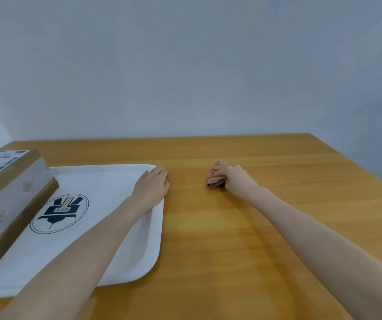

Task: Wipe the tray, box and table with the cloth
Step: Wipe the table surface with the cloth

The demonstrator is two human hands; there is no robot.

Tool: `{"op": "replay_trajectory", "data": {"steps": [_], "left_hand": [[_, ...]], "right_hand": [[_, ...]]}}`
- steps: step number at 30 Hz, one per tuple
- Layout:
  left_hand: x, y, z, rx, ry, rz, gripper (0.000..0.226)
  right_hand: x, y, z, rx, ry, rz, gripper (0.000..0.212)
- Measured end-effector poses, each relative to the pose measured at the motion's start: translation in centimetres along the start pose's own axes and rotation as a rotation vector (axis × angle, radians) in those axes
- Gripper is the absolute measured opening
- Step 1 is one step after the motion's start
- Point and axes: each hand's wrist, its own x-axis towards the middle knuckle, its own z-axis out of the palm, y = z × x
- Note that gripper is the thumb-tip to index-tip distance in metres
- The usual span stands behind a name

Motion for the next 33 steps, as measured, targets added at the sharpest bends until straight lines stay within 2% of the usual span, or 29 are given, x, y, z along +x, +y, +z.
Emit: {"op": "replay_trajectory", "data": {"steps": [6, 8, 12, 14, 18, 20, 23, 24, 28, 30, 31, 33], "left_hand": [[-0.3, 0.4, -0.4, -0.031, -0.025, -0.034, 0.033], [-0.3, 0.5, -0.4, -0.032, -0.031, -0.037, 0.034], [-0.2, 0.3, -0.3, -0.036, -0.022, -0.025, 0.032], [-0.1, 0.2, -0.3, -0.046, -0.019, -0.020, 0.032], [-0.2, 0.2, -0.3, -0.054, -0.015, -0.022, 0.033], [-0.2, 0.2, -0.2, -0.060, -0.018, -0.027, 0.033], [0.0, 0.1, -0.2, -0.080, -0.017, -0.044, 0.032], [0.0, 0.2, -0.2, -0.080, -0.018, -0.048, 0.032], [-0.2, 0.4, -0.3, -0.080, -0.009, -0.048, 0.033], [-0.3, 0.5, -0.3, -0.087, -0.011, -0.050, 0.033], [-0.4, 0.4, -0.4, -0.084, -0.014, -0.053, 0.033], [-0.3, 0.4, -0.3, -0.079, -0.017, -0.054, 0.033]], "right_hand": [[-0.5, 2.7, 0.1, 0.127, 0.007, -0.073, 0.061], [-1.7, 3.1, 0.0, 0.044, 0.015, -0.088, 0.057], [-4.8, 4.1, 0.0, -0.127, 0.186, -0.227, 0.049], [-6.3, 4.6, -0.4, -0.144, 0.149, -0.227, 0.043], [-8.2, 4.4, -1.7, -0.267, -0.003, -0.180, 0.046], [-8.8, 3.9, -3.6, -0.161, -0.160, -0.184, 0.046], [-8.8, 2.9, -7.0, 0.128, -0.394, -0.094, 0.045], [-8.8, 2.6, -7.8, 0.217, -0.397, -0.078, 0.041], [-7.8, 2.4, -9.6, 0.569, -0.235, 0.049, 0.023], [-6.8, 2.6, -9.8, 0.798, -0.267, 0.188, 0.022], [-6.4, 2.6, -9.6, 0.835, -0.294, 0.272, 0.023], [-5.5, 3.0, -8.5, 0.712, -0.280, 0.414, 0.025]]}}
